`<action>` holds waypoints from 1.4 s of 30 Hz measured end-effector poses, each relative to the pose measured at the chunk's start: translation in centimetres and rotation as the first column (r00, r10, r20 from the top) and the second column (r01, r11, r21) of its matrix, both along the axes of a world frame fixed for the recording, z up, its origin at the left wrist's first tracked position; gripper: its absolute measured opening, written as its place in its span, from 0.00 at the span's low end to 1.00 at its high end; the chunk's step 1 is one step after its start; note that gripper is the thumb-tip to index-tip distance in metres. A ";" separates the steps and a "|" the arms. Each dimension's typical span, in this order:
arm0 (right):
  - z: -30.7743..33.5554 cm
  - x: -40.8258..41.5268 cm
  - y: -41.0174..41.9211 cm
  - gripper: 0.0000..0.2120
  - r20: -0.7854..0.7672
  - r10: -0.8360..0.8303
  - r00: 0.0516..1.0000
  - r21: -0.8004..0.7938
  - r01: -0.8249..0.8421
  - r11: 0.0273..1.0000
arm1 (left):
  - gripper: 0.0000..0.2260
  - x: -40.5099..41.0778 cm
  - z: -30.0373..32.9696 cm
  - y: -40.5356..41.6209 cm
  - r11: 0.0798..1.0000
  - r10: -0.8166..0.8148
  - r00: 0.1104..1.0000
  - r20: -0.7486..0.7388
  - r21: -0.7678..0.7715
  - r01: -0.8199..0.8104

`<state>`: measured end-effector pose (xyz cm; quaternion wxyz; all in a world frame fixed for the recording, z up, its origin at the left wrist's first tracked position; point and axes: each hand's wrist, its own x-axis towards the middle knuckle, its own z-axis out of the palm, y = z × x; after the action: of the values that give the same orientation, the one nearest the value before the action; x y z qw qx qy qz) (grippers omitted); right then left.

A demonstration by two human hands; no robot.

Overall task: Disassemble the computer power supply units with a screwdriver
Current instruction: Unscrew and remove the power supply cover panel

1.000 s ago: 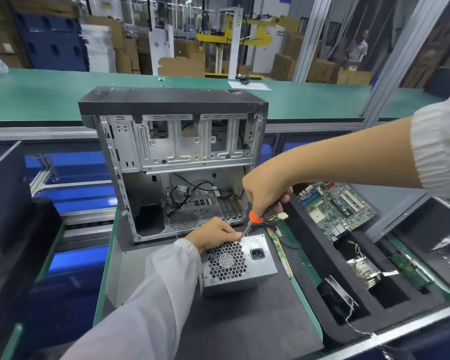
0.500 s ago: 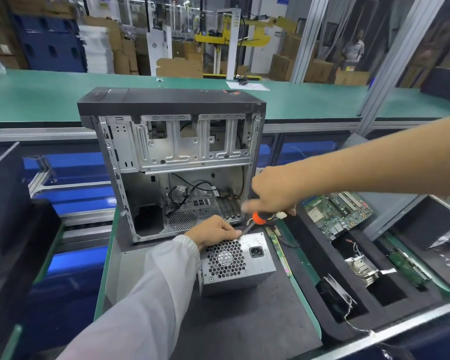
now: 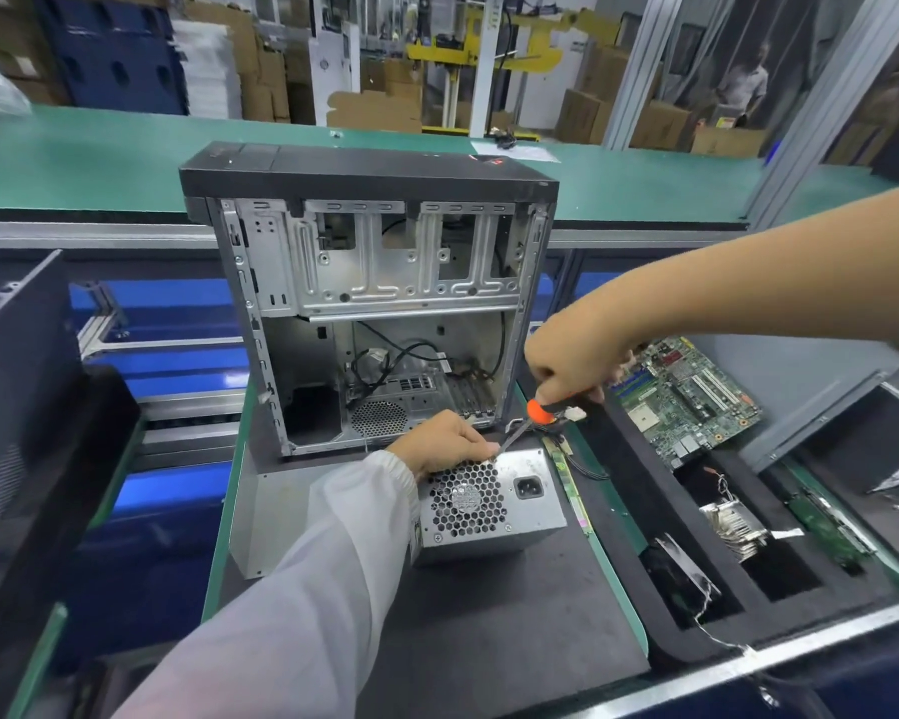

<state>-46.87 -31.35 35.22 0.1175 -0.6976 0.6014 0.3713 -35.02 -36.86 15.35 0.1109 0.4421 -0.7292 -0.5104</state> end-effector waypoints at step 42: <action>-1.5 1.8 -1.0 0.16 -0.593 0.551 0.587 -0.124 -0.742 0.658 | 0.10 0.6 -0.8 -0.5 0.964 -0.054 0.980 -0.190 -0.266 0.002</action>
<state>-45.09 -32.31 33.71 -0.3205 -0.7553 0.3645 0.4405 -34.41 -37.32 14.54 0.2327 0.3605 -0.7824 -0.4513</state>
